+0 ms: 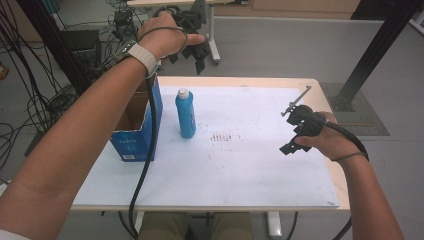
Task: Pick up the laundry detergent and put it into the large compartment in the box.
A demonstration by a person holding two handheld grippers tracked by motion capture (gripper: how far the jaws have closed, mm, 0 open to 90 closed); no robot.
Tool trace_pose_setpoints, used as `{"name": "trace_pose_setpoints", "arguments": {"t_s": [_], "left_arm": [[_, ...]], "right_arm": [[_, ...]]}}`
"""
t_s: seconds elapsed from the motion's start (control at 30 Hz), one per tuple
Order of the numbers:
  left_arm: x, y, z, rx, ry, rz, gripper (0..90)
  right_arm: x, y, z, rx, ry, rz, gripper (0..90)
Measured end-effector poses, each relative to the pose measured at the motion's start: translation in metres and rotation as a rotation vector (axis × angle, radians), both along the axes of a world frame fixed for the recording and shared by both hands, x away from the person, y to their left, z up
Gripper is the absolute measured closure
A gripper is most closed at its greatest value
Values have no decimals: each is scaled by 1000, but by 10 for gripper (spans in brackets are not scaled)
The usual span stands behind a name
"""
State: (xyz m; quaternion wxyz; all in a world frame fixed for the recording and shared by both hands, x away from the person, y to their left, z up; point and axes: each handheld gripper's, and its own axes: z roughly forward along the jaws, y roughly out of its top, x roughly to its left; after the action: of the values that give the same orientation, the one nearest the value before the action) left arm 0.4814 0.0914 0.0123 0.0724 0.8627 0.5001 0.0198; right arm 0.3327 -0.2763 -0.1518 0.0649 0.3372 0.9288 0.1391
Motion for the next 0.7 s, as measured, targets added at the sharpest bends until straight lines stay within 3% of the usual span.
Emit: {"name": "trace_pose_setpoints", "arguments": {"t_s": [0.4, 0.7], "left_arm": [[24, 15, -18, -13, 91, 153, 112], [35, 27, -36, -33, 126, 240, 120]], "right_arm": [[1, 0, -1, 2, -1, 3, 130], [1, -1, -2, 5, -2, 0, 130]]}}
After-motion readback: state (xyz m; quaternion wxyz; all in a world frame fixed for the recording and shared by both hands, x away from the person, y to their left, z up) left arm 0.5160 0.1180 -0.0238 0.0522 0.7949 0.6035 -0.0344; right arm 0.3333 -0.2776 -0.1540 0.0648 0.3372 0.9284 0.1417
